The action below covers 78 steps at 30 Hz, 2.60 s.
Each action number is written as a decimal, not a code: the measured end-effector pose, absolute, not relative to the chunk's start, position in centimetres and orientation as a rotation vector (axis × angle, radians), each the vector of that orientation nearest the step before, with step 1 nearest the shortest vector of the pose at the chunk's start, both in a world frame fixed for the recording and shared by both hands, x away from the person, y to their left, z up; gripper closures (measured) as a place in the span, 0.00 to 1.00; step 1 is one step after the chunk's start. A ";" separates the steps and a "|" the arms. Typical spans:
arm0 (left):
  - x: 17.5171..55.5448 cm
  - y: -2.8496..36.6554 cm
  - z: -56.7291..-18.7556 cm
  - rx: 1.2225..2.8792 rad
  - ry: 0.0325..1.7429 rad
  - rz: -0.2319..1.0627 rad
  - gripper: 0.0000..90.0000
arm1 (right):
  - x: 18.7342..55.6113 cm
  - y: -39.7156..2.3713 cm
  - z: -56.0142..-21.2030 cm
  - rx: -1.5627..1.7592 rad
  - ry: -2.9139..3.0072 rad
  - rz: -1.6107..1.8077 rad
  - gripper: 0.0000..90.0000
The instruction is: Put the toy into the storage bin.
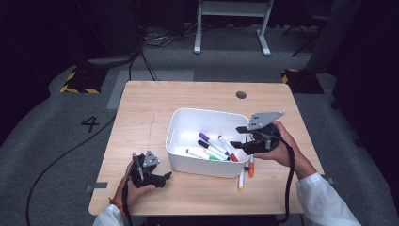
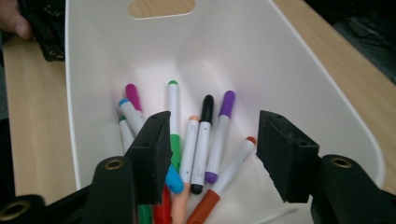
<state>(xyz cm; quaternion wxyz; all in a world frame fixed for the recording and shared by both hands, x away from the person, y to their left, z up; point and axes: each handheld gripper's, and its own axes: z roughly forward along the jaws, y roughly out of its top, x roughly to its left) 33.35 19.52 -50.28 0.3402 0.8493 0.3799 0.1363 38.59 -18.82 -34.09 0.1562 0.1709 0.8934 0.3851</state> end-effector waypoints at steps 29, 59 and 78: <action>33.3 19.5 -50.3 2.209 0.991 0.359 0.17 | 35.7 -26.1 -44.9 0.844 2.459 1.011 0.33; 33.3 19.5 -50.3 2.209 0.992 0.357 0.17 | 35.9 -25.7 -47.9 0.927 2.494 0.973 0.34; 33.3 19.5 -50.3 2.209 0.992 0.355 0.17 | 37.4 -28.9 -48.9 1.133 2.372 0.872 0.52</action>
